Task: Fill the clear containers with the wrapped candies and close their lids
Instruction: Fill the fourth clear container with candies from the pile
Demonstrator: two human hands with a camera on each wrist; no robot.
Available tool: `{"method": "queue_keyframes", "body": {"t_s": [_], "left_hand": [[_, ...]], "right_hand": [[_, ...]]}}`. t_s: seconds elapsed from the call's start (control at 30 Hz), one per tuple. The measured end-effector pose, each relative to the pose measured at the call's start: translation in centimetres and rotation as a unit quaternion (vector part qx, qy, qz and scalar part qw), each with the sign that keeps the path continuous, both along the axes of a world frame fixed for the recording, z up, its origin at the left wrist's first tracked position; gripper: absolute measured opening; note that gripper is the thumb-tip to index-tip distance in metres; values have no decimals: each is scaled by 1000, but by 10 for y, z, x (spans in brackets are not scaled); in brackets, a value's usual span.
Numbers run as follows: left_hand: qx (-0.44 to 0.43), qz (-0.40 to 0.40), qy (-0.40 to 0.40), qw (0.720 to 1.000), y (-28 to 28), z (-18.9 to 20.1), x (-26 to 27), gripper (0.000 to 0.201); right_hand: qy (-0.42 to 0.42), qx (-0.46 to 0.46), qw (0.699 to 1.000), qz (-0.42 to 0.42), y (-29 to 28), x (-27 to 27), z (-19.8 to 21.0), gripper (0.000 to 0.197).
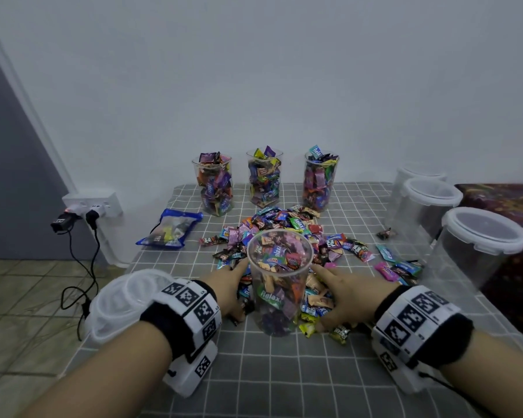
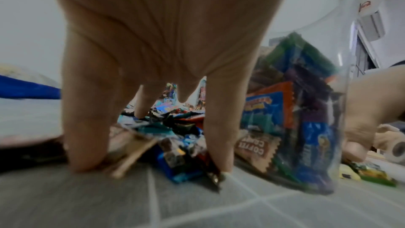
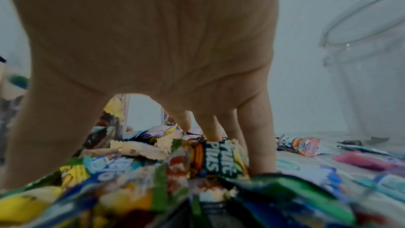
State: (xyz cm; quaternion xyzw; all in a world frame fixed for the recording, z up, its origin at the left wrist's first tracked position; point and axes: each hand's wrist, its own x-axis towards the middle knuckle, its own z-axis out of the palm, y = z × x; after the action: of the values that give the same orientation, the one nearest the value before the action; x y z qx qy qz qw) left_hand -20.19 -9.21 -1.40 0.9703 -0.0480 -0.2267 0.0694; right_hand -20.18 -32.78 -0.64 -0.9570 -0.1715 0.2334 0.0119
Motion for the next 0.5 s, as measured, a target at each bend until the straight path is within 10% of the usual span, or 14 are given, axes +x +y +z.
{"method": "queue_keyframes", "body": {"t_s": [0.5], "left_hand": [[68, -53, -69, 994, -6, 7, 6, 40]], "right_hand": [[-60, -8, 997, 55, 9, 9, -8, 72]]}}
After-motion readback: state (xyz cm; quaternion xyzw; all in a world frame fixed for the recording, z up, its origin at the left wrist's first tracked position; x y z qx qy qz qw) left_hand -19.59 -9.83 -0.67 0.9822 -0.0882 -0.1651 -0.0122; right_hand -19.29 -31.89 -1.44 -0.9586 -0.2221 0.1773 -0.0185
